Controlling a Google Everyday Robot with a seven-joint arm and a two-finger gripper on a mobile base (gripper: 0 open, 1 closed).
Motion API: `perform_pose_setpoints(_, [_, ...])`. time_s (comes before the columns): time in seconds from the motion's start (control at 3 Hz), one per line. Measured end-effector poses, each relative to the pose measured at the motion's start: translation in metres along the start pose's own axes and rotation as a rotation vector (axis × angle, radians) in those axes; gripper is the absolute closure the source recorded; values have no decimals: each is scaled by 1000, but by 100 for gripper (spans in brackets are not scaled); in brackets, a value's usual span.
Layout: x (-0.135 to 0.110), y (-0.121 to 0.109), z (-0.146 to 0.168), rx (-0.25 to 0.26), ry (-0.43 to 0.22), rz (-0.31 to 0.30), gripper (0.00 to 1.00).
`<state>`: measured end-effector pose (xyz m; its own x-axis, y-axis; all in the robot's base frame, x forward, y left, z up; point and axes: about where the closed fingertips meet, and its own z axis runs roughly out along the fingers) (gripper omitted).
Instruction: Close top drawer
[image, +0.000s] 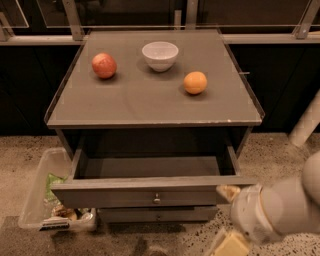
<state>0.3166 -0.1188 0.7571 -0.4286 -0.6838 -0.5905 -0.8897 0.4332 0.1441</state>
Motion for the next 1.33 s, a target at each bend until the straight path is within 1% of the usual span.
perform_pose_setpoints(0.33, [42, 16, 65, -121, 32, 73, 0])
perform_pose_setpoints(0.67, [47, 19, 70, -133, 33, 82, 18])
perform_pose_setpoints(1.0, [47, 18, 69, -132, 33, 82, 41])
perform_pose_setpoints(1.33, [60, -5, 80, -133, 2, 129, 64])
